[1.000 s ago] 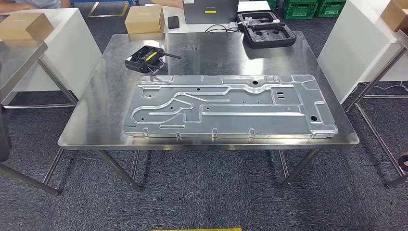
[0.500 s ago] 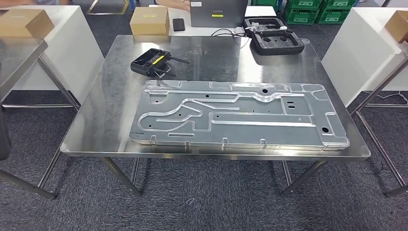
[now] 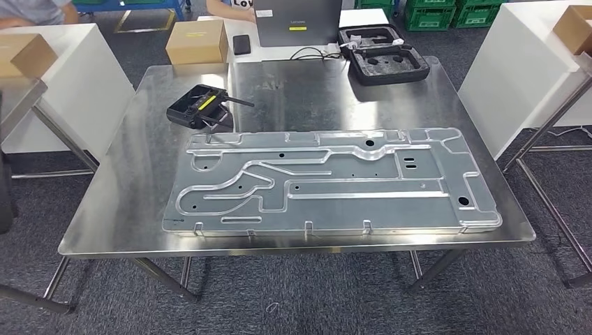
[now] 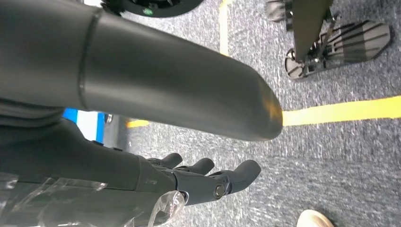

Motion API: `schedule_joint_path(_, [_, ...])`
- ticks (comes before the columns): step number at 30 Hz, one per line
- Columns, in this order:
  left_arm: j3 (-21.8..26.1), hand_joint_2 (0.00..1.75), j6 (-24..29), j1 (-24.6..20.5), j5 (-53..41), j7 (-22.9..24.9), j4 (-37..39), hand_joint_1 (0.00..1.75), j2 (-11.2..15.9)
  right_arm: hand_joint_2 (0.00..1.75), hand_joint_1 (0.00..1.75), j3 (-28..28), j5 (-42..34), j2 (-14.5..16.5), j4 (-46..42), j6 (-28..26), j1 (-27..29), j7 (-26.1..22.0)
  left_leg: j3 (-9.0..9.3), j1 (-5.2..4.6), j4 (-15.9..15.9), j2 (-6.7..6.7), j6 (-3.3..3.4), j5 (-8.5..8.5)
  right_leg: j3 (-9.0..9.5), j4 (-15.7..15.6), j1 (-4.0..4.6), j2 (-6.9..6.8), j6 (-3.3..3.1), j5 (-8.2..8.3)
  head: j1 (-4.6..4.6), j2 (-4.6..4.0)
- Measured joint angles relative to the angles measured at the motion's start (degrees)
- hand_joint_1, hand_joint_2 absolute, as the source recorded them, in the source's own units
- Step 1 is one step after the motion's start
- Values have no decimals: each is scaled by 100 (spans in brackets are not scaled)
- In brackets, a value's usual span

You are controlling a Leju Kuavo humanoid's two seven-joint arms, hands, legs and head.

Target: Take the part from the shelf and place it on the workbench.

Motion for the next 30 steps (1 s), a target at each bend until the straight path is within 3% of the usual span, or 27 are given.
schedule_joint_path(1, [0,175,-4,3,0,-1,0,175,0,0,0,0,5,3,0,2,4,5,104,-5,-416,0,24,304,68,-4,-2,9,15,-50,0,-1])
schedule_joint_path(2, [1,175,-6,5,1,-1,0,175,-1,0,0,0,14,9,0,2,2,10,202,-25,-786,0,55,490,127,-6,4,20,38,-94,-1,-1])
schedule_joint_path(3, [1,175,-13,11,1,-1,-1,175,3,0,0,0,24,15,-1,3,-3,13,270,-47,-1021,-5,90,566,158,-15,8,27,68,-131,-2,-1])
schedule_joint_path(5, [5,175,-26,29,1,0,-2,175,13,0,0,0,38,27,-1,0,-11,14,326,-76,-1169,-17,162,537,205,-10,21,36,140,-154,-2,-1])
schedule_joint_path(8, [-2,175,-64,47,-3,-18,-2,175,19,0,0,4,38,26,-2,-4,-12,33,495,-27,-1231,-23,262,577,201,181,28,29,235,-213,10,0])
schedule_joint_path(9, [-13,175,-98,45,-8,-31,-2,175,17,0,0,7,36,27,-2,-4,-16,37,550,-16,-1245,-22,289,565,84,409,24,25,260,-299,15,0])
schedule_joint_path(12, [-77,175,-219,19,-21,-66,-1,175,2,0,0,9,33,39,-1,-3,-25,33,619,-26,-1254,-22,337,485,-622,1431,9,17,310,-675,24,0])
schedule_joint_path(13, [-104,175,-242,12,-22,-72,-1,175,-9,0,0,9,32,40,-1,-2,-23,32,652,-31,-1254,-27,342,448,-794,1589,9,17,316,-705,24,0])
schedule_joint_path(14, [-130,175,-256,5,-23,-75,0,175,-19,0,0,10,31,41,-1,-2,-19,38,699,-33,-1254,-33,342,407,-866,1546,9,16,316,-615,24,0])
schedule_joint_path(15, [-152,175,-266,-4,-24,-78,0,175,-27,0,0,11,31,42,0,-2,-13,54,761,-35,-1255,-38,338,362,-832,1298,10,16,310,-404,24,0])
schedule_joint_path(17, [-192,175,-281,-28,-26,-83,0,175,-44,0,0,16,31,42,0,-2,2,86,897,-38,-1258,-40,311,264,-610,533,23,3,259,116,19,-1])
schedule_joint_path(19, [-236,175,-293,-57,-27,-90,0,175,-62,0,0,21,31,46,0,-2,-7,96,976,-46,-1282,-39,246,180,-469,113,57,-22,191,232,20,-1])
schedule_joint_path(22, [-283,175,-300,-99,-25,-96,0,175,-81,0,0,28,32,51,0,-2,-16,102,1056,-56,-1211,-34,154,142,-353,25,57,-20,78,241,21,-1])
schedule_joint_path(24, [-295,175,-299,-120,-26,-96,0,175,-86,0,0,33,32,52,0,-2,-15,121,969,-45,-910,-27,105,29,-236,-3,31,-22,19,236,13,-1])
schedule_joint_path(28, [-322,175,-301,-133,-27,-96,0,175,-93,0,0,35,35,56,0,4,-25,133,115,-16,340,-23,25,-457,-148,-5,25,-18,-20,134,1,0])
schedule_joint_path(29, [-338,175,-301,-133,-26,-96,0,175,-97,0,0,36,36,58,0,10,-22,133,-14,-10,410,-23,14,-444,-113,-5,23,-13,-12,99,0,0])
schedule_joint_path(30, [-352,175,-302,-132,-25,-96,0,175,-101,0,0,36,37,61,0,19,-19,133,-44,-3,292,-22,6,-312,-66,-4,17,-7,0,61,0,0])
